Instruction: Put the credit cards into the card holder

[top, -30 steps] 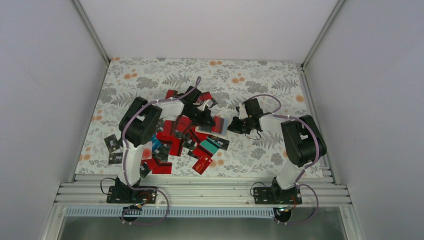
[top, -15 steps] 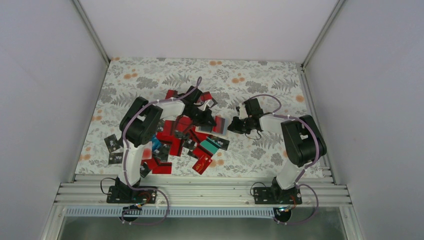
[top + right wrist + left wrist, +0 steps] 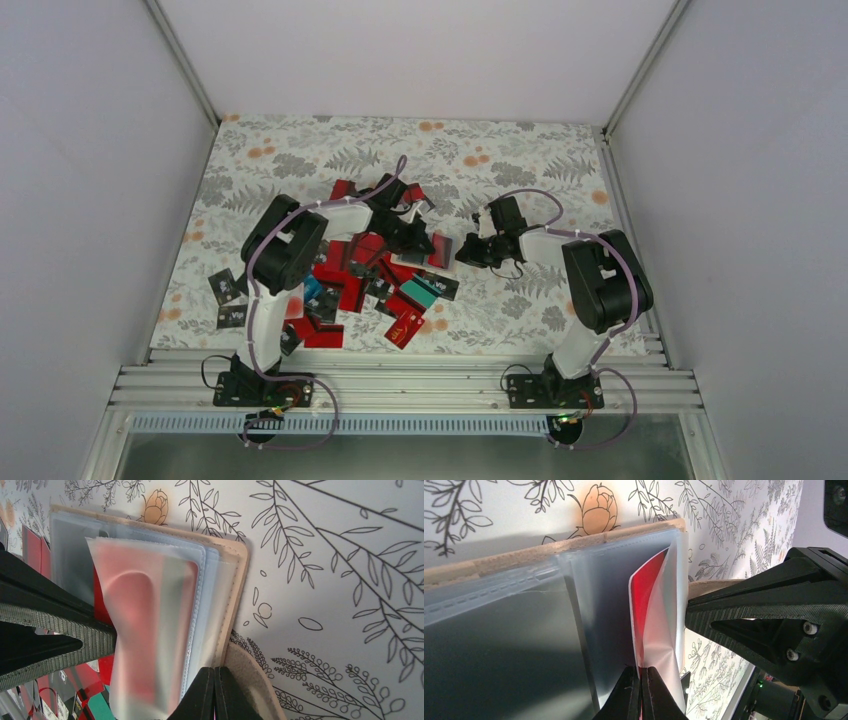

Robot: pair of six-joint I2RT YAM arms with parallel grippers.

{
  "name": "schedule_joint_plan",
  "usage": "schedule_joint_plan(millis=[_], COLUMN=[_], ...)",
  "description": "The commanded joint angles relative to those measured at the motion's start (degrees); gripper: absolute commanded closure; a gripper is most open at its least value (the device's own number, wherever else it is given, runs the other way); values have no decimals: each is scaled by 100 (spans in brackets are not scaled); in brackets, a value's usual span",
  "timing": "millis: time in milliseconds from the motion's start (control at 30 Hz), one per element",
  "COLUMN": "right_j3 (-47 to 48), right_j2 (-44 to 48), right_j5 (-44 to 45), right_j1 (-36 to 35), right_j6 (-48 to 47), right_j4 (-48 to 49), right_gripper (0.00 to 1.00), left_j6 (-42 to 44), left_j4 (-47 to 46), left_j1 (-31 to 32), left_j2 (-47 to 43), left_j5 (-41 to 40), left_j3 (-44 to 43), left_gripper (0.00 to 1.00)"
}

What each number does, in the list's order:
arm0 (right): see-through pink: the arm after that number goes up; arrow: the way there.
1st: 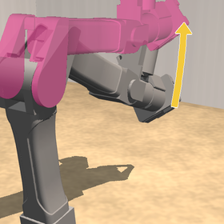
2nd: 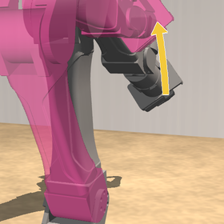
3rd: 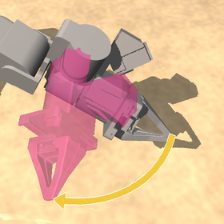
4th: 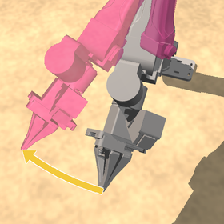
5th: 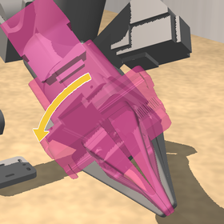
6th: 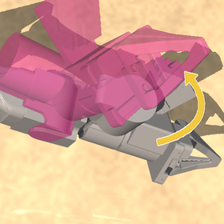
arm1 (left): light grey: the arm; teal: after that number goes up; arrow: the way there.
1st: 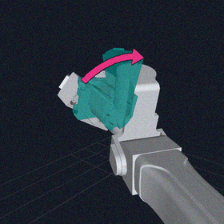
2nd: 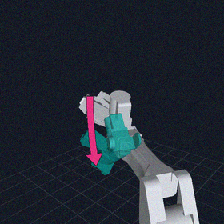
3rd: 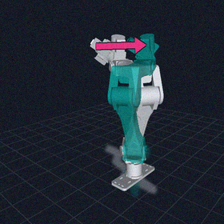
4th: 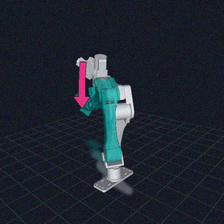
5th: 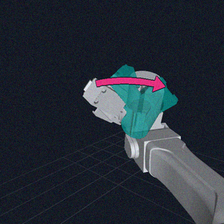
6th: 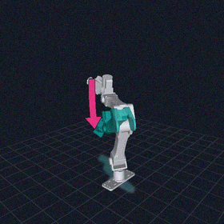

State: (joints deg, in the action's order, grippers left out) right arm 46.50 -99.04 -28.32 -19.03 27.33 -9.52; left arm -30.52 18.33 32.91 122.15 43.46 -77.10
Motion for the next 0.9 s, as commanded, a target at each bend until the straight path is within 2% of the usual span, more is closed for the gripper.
schedule_joint_plan(millis=[0, 233, 500, 867], right_j3=[77, 70, 86, 112], right_j2=[-60, -10, 77, 145], right_j5=[-42, -47, -36, -38], right_j1=[22, 22, 22, 17], right_j6=[-105, -88, -53, -59], right_j4=[38, 27, 0, -18], right_gripper=[96, 96, 96, 96], left_j6=[-54, -77, 9, -27], left_j4=[185, 292, 669, 848], left_j1=[129, 140, 147, 194], left_j2=[217, 99, -154, -454], left_j5=[-346, -472, -760, -911], left_j3=[7, -139, -256, -199], left_gripper=[95, 75, 65, 44])
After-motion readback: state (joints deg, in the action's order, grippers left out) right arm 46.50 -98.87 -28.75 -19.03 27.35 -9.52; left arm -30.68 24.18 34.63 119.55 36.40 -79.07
